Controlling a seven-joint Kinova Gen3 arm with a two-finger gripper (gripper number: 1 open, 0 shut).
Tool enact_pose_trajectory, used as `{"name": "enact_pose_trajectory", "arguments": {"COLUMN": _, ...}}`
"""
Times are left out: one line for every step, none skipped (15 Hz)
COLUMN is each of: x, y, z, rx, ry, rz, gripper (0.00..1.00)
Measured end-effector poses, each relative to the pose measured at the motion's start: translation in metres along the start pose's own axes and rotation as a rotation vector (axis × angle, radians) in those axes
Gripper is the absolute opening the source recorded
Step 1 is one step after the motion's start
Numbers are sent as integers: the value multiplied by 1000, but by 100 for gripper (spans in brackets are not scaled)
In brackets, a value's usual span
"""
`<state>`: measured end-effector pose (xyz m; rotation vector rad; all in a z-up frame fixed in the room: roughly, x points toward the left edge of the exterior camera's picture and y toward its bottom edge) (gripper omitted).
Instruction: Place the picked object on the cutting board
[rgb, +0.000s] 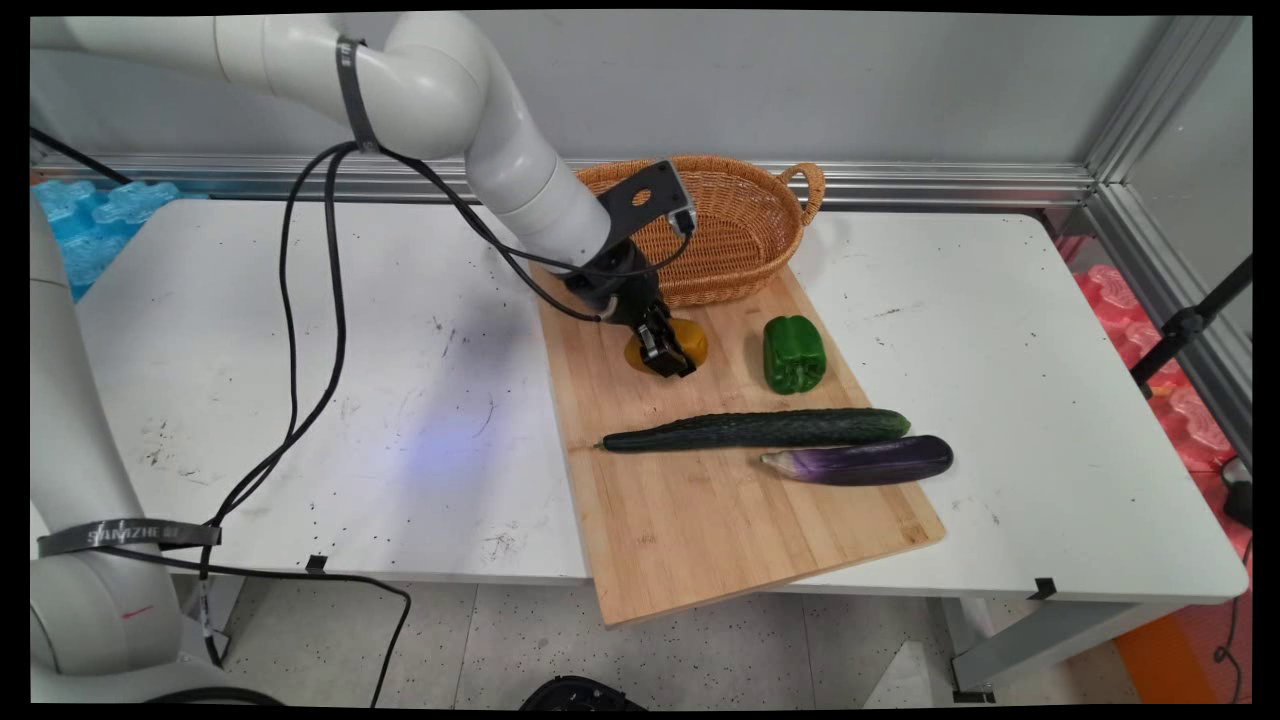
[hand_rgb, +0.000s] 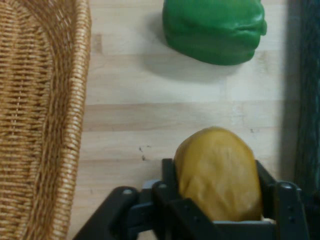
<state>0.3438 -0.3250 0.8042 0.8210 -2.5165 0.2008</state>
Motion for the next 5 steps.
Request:
{"name": "enact_pose_trajectory", "arguments": {"x": -1, "y": -1, "z": 3, "rx": 1, "ry": 4, "rz": -3, "gripper": 100}}
{"name": "enact_pose_trajectory", "arguments": {"x": -1, "y": -2, "z": 5, "rx": 2, "ry": 8, "rz": -5, "gripper": 100}}
{"name": "enact_pose_trajectory", "arguments": {"x": -1, "y": -2, "z": 7, "rx": 3, "ry": 11, "rz": -8, "gripper": 100}}
{"name": "enact_pose_trajectory", "arguments": {"x": -1, "y": -4, "z": 9, "rx": 5, "ry": 15, "rz": -12, "gripper": 100}}
{"name": "enact_pose_trajectory", "arguments": {"x": -1, "y": -4, "z": 10, "rx": 6, "ry": 18, "rz": -16, "gripper": 100}}
